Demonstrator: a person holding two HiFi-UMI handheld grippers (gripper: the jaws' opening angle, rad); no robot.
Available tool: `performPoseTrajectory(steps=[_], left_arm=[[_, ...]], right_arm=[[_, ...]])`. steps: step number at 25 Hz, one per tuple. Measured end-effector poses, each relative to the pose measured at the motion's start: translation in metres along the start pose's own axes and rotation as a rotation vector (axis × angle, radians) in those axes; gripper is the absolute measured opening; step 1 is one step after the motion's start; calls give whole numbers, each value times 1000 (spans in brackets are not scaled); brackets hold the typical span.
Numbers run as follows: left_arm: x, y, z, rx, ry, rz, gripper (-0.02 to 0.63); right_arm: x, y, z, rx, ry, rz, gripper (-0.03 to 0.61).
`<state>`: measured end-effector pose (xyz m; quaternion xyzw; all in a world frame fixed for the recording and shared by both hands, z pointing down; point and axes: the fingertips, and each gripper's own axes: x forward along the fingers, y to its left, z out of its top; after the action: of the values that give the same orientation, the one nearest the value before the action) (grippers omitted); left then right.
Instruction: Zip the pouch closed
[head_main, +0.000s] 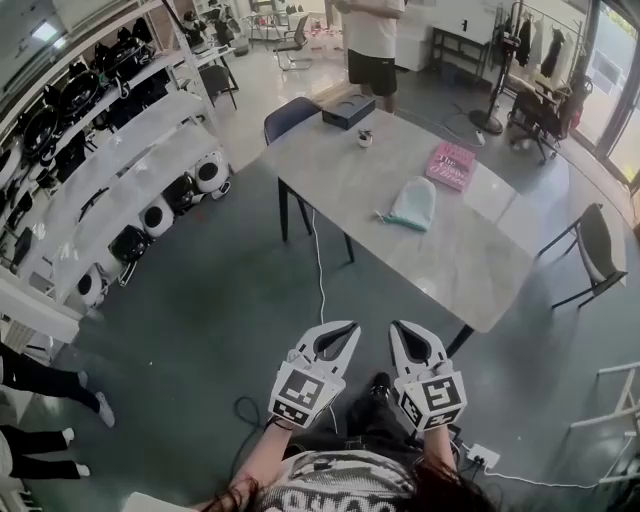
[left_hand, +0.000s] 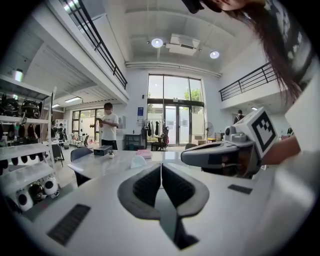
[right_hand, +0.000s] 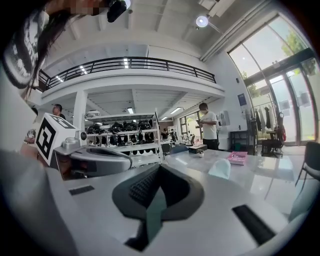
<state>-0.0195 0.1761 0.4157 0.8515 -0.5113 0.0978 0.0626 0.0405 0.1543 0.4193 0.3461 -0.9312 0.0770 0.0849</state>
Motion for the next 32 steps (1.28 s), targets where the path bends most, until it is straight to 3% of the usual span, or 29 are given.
performPoseTrajectory(steps=[12, 21, 32], left_arm=[[121, 23, 40, 17, 22, 87, 14], [159, 32, 41, 14, 40, 128, 14], [182, 53, 26, -12, 86, 115, 14]], right_arm=[[59, -128, 35, -12, -5, 89, -3], [85, -151, 33, -11, -1, 167, -3], [106, -166, 14, 17, 50, 159, -3]])
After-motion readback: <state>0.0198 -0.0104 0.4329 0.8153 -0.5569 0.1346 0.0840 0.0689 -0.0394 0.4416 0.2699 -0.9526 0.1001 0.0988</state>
